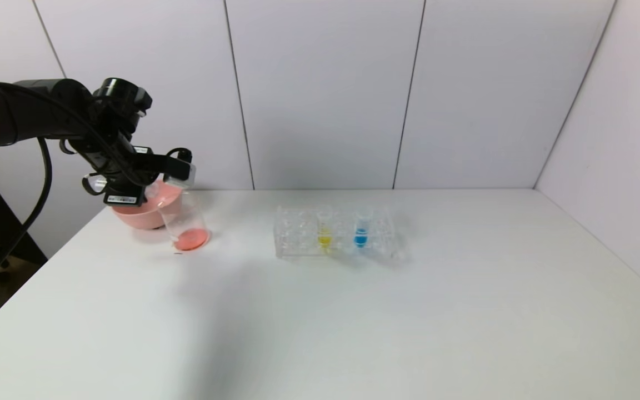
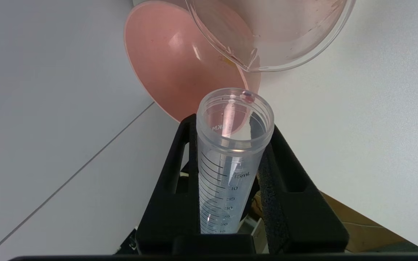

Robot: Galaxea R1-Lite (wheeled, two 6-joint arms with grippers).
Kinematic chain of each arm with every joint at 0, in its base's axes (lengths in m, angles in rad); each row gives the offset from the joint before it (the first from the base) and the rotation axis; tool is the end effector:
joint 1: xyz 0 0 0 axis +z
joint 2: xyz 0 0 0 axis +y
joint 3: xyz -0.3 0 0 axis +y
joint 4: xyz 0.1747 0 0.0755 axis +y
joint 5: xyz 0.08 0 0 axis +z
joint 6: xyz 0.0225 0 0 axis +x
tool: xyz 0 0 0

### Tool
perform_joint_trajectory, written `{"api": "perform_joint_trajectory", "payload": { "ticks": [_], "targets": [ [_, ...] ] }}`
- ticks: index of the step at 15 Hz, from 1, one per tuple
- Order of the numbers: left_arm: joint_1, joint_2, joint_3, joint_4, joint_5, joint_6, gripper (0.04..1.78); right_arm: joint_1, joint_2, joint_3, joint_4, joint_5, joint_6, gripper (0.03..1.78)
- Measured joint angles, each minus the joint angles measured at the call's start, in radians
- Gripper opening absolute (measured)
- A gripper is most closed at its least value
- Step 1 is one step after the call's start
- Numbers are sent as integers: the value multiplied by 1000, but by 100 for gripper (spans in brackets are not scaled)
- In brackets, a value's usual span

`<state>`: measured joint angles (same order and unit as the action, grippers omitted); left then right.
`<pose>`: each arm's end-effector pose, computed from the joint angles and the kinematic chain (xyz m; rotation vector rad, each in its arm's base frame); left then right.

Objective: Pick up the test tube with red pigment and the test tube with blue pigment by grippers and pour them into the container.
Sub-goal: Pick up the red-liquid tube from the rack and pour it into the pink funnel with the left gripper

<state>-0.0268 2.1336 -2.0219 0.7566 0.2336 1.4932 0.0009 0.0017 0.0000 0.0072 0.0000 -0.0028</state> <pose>0.4079 -0.0057 0.2315 1.4982 0.8483 -0.4922 -0.0227 0.0000 0.0748 -0.0028 0.0089 0.0009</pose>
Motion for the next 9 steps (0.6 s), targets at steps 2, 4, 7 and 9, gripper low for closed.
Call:
{"api": "perform_joint_trajectory", "payload": {
  "ticks": [2,4,7,9],
  "targets": [
    [-1,1,0,0,1,0,48,0,0,0,0,0,0,177],
    [-2,1,0,0,1,0,48,0,0,0,0,0,0,177],
    [-2,0,0,-3,-3,-3,48,0,0,0,0,0,0,178],
    [-2,-6,0,-26,-11,-22,48,0,0,0,0,0,0,177]
  ]
}}
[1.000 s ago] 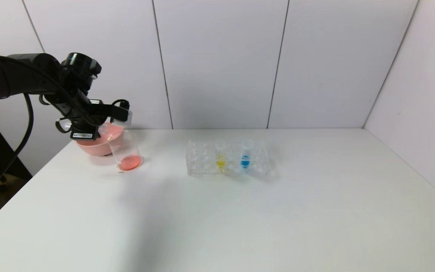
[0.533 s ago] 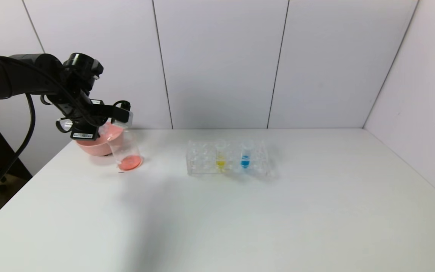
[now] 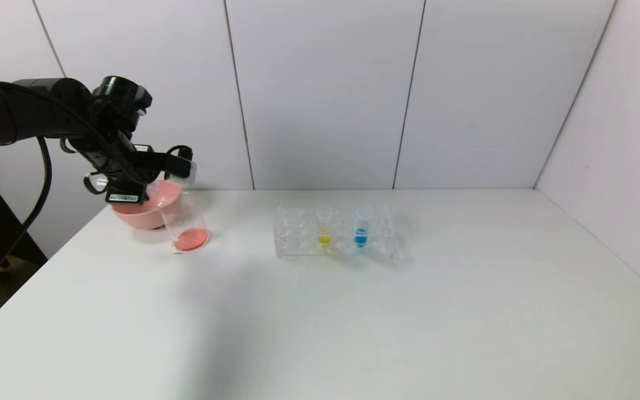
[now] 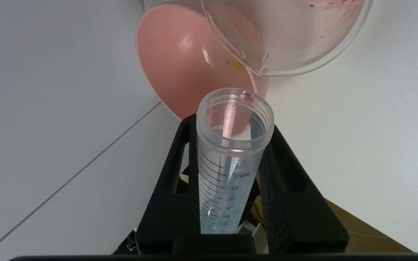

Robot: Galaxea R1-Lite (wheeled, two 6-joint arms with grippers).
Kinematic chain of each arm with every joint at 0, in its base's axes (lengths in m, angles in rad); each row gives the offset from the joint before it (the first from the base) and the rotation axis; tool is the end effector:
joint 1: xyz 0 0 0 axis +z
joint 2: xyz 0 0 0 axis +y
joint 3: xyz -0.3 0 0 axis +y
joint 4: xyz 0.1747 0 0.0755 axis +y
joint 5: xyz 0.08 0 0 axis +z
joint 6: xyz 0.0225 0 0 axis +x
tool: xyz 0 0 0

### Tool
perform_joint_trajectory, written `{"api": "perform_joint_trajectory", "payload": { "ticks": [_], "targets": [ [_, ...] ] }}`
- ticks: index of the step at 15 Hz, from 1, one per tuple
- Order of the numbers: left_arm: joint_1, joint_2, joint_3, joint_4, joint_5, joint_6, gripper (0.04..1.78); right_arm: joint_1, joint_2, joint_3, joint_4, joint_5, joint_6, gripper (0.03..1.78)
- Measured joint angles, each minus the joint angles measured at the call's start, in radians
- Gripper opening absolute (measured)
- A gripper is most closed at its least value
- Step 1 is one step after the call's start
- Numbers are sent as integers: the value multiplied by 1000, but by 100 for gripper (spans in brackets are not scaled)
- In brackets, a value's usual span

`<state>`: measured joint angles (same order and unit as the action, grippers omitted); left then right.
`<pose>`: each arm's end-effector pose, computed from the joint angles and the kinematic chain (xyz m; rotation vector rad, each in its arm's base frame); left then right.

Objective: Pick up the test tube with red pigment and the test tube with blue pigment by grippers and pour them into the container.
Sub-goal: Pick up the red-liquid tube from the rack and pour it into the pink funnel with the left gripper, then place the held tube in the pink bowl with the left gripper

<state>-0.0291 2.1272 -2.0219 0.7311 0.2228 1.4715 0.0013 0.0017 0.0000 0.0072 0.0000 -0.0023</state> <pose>0.4084 -0.0069 0.2358 1.4786 0.8165 -0.4673 -0.0227 0.0000 0.0748 -0.0023 0.0089 0.0013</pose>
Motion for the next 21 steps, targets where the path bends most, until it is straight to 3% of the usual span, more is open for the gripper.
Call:
{"api": "perform_joint_trajectory", "payload": {
  "ticks": [6,12,21],
  "targets": [
    [4,-49,0,-98,-58,-330,48,0,0,0,0,0,0,178],
    [41,-127,0,-325,-201,-751,48,0,0,0,0,0,0,177],
    [98,-168,11,-535,-205,-1312,48,0,0,0,0,0,0,177]
  ]
}}
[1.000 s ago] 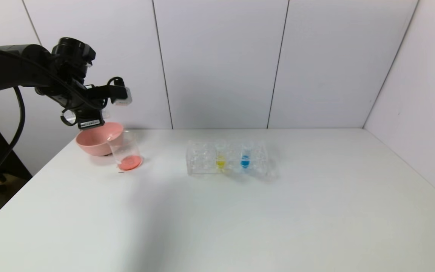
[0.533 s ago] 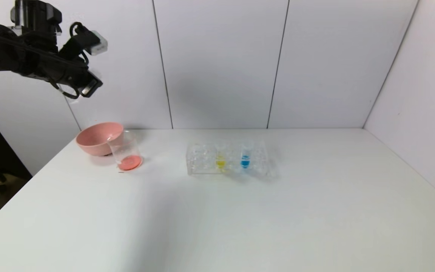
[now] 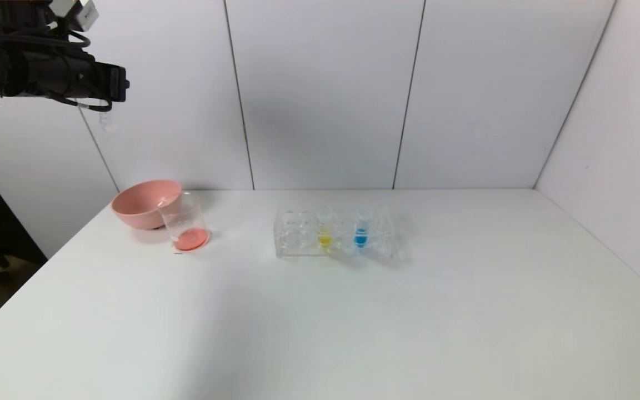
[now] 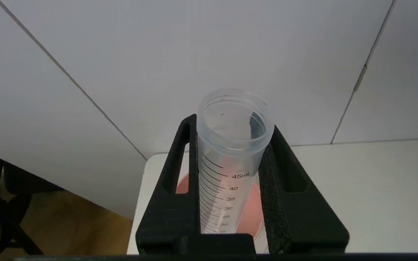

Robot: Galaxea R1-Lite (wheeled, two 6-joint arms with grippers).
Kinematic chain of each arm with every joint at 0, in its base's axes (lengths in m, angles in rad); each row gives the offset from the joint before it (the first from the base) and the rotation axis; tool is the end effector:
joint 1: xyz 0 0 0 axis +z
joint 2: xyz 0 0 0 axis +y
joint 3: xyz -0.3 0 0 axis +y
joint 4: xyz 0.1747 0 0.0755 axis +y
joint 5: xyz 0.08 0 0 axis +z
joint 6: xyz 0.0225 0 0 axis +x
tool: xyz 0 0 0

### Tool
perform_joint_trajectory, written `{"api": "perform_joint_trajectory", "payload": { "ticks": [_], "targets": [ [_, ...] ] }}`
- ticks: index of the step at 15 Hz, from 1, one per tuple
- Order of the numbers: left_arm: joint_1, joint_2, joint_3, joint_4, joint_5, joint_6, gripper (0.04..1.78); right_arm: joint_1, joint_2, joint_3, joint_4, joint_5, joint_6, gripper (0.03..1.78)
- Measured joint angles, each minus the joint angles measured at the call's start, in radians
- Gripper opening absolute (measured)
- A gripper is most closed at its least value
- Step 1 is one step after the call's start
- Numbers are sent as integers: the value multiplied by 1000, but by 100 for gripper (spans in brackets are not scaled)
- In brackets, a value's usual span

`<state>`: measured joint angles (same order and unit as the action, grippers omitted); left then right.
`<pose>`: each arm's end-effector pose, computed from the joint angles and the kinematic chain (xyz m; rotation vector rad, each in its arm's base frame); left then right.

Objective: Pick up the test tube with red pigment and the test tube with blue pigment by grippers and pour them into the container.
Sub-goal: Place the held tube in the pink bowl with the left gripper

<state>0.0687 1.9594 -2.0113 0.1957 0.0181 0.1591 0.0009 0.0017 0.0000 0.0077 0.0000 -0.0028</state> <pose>0.3847 0.0269 0.3474 0.1551 0.1504 0.0750 -0.0227 0.0000 0.0747 -0.0028 0.0094 0.0009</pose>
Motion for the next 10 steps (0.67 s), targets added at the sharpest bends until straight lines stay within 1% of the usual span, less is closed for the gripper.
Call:
{"api": "perform_joint_trajectory", "payload": {
  "ticks": [3,6,10],
  "targets": [
    [3,1,16,-54,18,-36,48,0,0,0,0,0,0,177],
    [5,9,33,-60,22,-100,48,0,0,0,0,0,0,177],
    [15,33,78,-65,24,-117,48,0,0,0,0,0,0,177]
  ]
}}
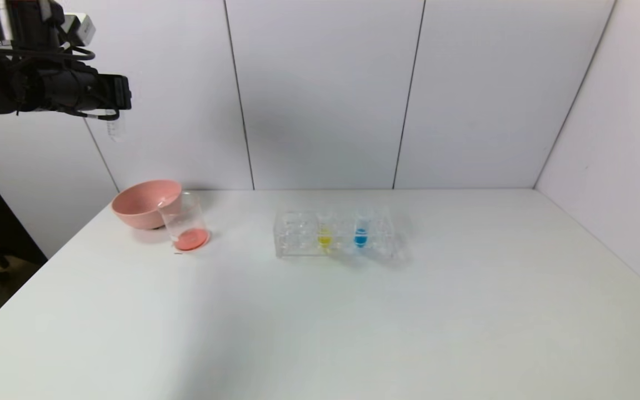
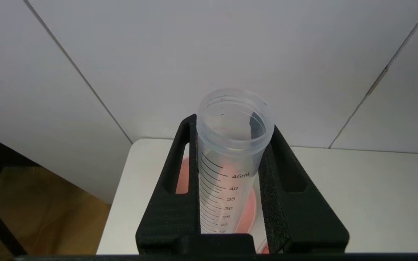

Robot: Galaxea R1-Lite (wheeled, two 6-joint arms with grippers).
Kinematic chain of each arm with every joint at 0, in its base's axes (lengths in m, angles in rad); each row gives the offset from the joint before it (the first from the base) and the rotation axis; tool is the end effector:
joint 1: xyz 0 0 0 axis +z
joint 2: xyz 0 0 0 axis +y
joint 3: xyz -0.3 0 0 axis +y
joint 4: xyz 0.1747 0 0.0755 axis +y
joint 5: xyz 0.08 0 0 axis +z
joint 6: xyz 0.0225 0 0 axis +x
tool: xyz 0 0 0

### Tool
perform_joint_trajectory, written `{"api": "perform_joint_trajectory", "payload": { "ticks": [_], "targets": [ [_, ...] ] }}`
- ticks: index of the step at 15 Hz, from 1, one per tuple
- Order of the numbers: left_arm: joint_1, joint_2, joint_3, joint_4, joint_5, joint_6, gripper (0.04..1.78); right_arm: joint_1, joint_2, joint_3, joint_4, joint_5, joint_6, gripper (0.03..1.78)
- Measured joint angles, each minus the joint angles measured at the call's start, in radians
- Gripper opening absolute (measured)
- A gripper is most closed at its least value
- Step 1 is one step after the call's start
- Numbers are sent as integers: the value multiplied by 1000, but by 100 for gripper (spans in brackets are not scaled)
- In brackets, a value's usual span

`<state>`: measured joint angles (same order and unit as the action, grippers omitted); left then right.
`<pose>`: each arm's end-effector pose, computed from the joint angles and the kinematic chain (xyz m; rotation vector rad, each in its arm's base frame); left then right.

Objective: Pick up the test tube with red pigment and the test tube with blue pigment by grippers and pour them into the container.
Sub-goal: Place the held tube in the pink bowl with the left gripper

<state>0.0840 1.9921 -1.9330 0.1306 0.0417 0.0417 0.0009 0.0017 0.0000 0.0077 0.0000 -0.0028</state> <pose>0.4007 0.0347 0.3195 0.0375 0.1924 0.1213 -0.0227 0.0000 0.0747 -0.0028 0.0094 0.0009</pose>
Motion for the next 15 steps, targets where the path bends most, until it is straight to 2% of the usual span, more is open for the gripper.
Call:
{"api": "perform_joint_trajectory", "payload": {
  "ticks": [2,7,15],
  "targets": [
    [13,21,50,-51,0,-3,48,0,0,0,0,0,0,177],
    [49,104,216,-338,-5,1,48,0,0,0,0,0,0,177],
    [103,227,266,-426,-22,7,48,1,0,0,0,0,0,177]
  ]
}}
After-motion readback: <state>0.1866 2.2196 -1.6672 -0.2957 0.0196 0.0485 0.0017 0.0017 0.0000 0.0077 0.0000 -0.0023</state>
